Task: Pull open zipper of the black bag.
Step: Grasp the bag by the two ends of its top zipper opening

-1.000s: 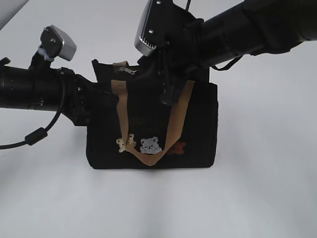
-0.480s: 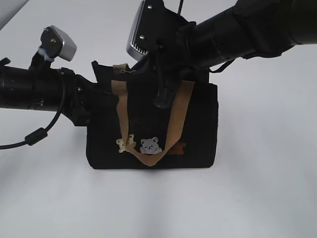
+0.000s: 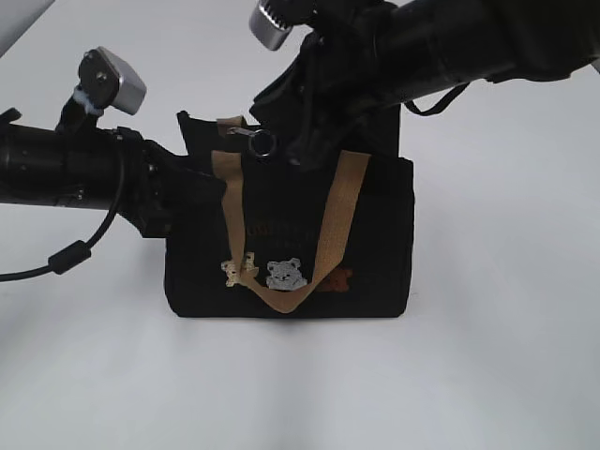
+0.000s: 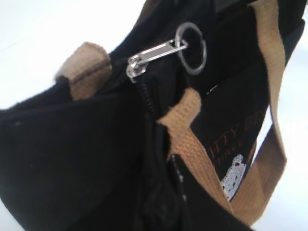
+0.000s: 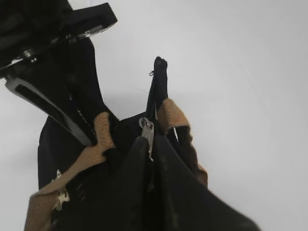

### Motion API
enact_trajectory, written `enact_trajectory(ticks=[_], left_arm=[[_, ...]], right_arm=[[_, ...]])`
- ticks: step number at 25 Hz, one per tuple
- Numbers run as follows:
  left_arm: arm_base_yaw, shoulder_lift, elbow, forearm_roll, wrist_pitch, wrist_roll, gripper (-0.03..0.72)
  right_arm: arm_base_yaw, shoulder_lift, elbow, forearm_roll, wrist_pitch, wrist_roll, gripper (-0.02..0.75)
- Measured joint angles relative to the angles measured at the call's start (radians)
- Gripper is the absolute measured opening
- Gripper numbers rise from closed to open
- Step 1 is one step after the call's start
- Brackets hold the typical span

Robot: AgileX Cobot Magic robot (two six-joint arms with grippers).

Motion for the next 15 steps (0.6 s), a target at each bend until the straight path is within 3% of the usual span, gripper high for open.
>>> enact_trajectory(ticks=[9, 15], left_arm=[[-0.002, 0.0, 0.0, 0.0, 0.0, 0.0, 0.064], [-0.002, 0.0, 0.0, 0.0, 0.0, 0.0, 0.064]], right_arm=[[-0.001, -0.001, 0.0, 0.001, 0.016, 0.041, 0.029], [-0.001, 0.011, 0.0, -0.08, 0.018, 0.034, 0.296]])
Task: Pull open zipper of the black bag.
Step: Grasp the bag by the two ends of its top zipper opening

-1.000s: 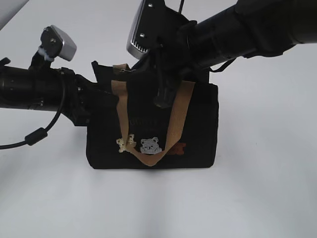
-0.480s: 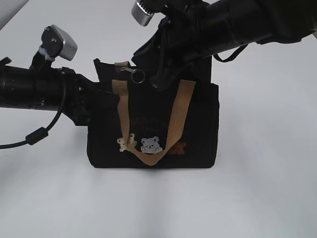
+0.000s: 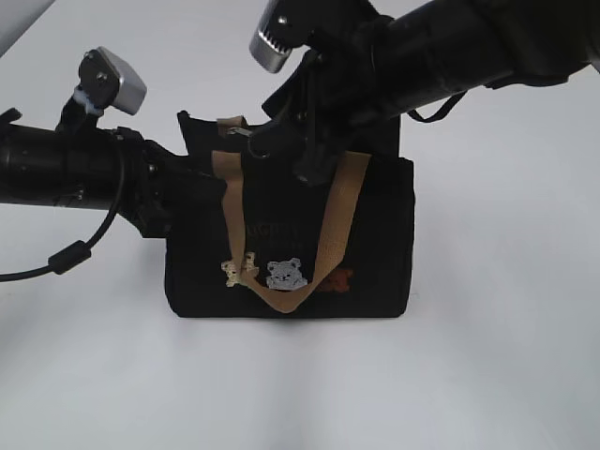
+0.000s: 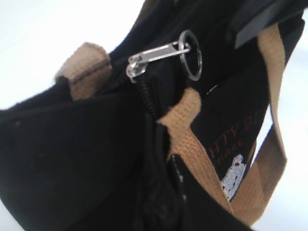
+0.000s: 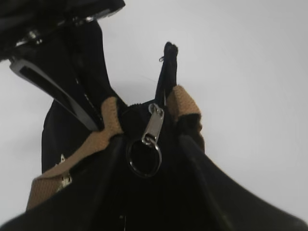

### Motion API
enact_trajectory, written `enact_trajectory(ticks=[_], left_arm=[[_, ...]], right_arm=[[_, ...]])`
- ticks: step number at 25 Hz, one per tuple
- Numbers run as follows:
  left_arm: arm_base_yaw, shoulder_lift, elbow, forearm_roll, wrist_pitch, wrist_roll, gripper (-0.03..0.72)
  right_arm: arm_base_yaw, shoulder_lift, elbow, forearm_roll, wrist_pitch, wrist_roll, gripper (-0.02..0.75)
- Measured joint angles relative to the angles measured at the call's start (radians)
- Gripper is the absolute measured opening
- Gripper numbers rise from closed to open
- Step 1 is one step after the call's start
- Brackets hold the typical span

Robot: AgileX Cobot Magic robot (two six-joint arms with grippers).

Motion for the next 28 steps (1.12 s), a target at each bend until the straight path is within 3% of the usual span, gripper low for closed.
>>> enact_trajectory(ticks=[5, 11, 19, 24, 28], left_arm=[[0.0, 0.0, 0.0, 0.0, -0.001, 0.001, 0.064], [0.0, 0.001, 0.0, 0.001, -0.001, 0.001, 0.064], [0.0, 0.001, 0.0, 0.001, -0.002, 0.001, 0.064], [0.0, 0.001, 0.0, 0.001, -0.005, 0.001, 0.064], [0.0, 0.001, 0.0, 0.001, -0.007, 0.001, 0.064]], right_arm=[[0.004, 0.028, -0.001, -0.08, 0.014, 0.001, 0.308], [0.004, 0.029, -0.003, -0.086, 0.01, 0.003, 0.156], [0.012, 0.031, -0.003, -0.088, 0.005, 0.003, 0.139], [0.015, 0.035, -0.003, -0.092, 0.002, 0.012, 0.009], [0.015, 0.035, -0.003, -0.092, 0.002, 0.053, -0.001]])
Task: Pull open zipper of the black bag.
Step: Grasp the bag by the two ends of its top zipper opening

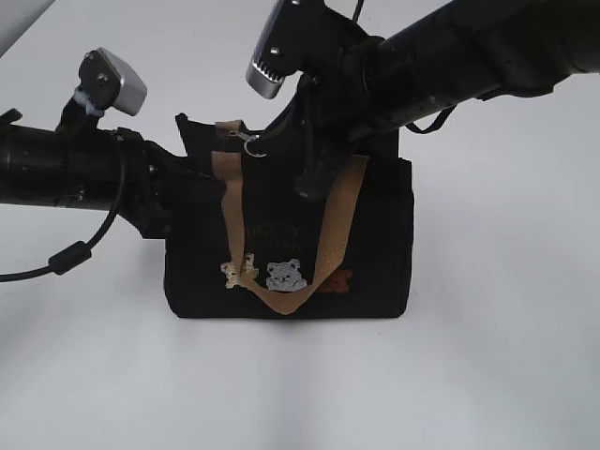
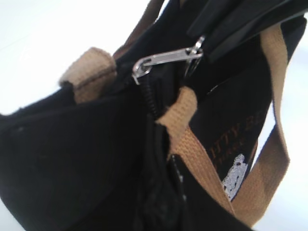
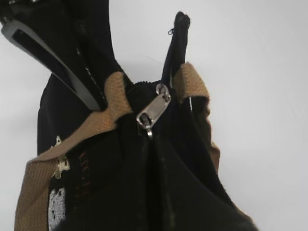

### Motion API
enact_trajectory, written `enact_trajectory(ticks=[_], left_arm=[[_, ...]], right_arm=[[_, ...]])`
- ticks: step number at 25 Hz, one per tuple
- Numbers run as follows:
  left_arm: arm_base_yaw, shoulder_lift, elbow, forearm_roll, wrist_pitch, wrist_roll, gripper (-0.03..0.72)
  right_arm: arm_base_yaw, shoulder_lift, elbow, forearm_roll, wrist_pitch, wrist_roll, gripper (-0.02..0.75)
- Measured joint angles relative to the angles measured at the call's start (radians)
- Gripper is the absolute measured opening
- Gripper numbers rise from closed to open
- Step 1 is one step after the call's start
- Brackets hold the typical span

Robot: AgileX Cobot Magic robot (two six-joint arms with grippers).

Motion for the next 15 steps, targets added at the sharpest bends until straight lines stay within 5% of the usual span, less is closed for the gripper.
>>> enact_trajectory(ticks=[6, 15], left_arm=[[-0.001, 0.0, 0.0, 0.0, 0.014, 0.0, 0.064], [-0.008, 0.003, -0.001, -0.008, 0.015, 0.003, 0.064]], right_arm=[[-0.032, -0.034, 0.0, -0.004, 0.047, 0.102, -0.001], [-0.193, -0.076, 0.0, 0.007, 0.256, 0.311, -0.001]])
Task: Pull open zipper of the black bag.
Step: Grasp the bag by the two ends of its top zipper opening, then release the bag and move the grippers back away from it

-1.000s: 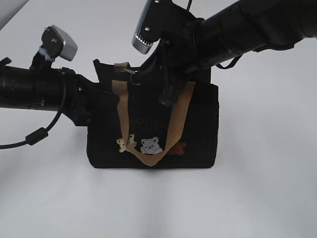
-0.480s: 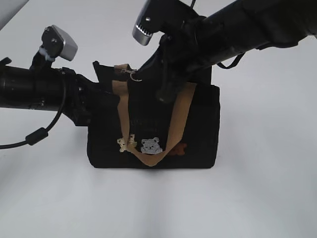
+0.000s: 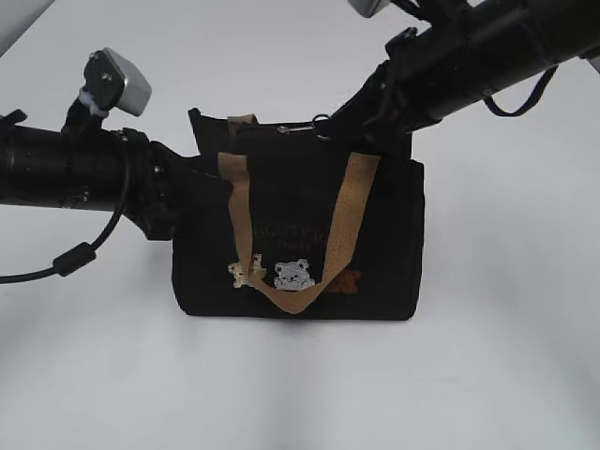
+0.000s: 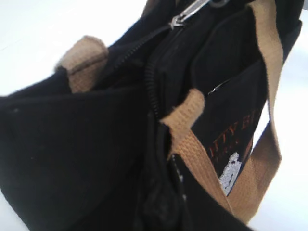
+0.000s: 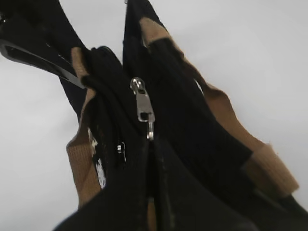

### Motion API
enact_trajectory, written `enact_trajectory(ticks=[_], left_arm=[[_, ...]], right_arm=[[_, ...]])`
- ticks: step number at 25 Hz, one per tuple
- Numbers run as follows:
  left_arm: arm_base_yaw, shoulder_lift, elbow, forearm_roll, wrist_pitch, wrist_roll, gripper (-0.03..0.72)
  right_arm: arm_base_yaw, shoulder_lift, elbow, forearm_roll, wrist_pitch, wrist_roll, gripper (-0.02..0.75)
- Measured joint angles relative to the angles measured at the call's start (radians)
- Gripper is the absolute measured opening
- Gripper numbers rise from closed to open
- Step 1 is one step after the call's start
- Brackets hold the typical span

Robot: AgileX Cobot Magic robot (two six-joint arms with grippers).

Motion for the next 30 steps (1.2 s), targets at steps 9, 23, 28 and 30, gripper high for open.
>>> enact_trajectory(ticks=[9, 23, 28, 30], left_arm=[[0.0, 0.0, 0.0, 0.001, -0.004, 0.0, 0.064], [0.001, -0.04, 0.0, 0.068, -0.077, -0.326, 0.361], [0.002, -0.171, 0.0, 0.429, -0.093, -0.828, 0.403], [0.002, -0.231, 0.0, 0.587, -0.092, -1.056, 0.357]], right_arm=[[-0.125, -0.013, 0.0, -0.057, 0.136, 0.233, -0.001], [-0.196, -0.072, 0.0, -0.159, 0.272, 0.443, 0.344], [-0.196, -0.125, 0.0, -0.188, 0.447, 0.57, 0.366], [-0.196, -0.151, 0.0, -0.239, 0.505, 0.673, 0.345]])
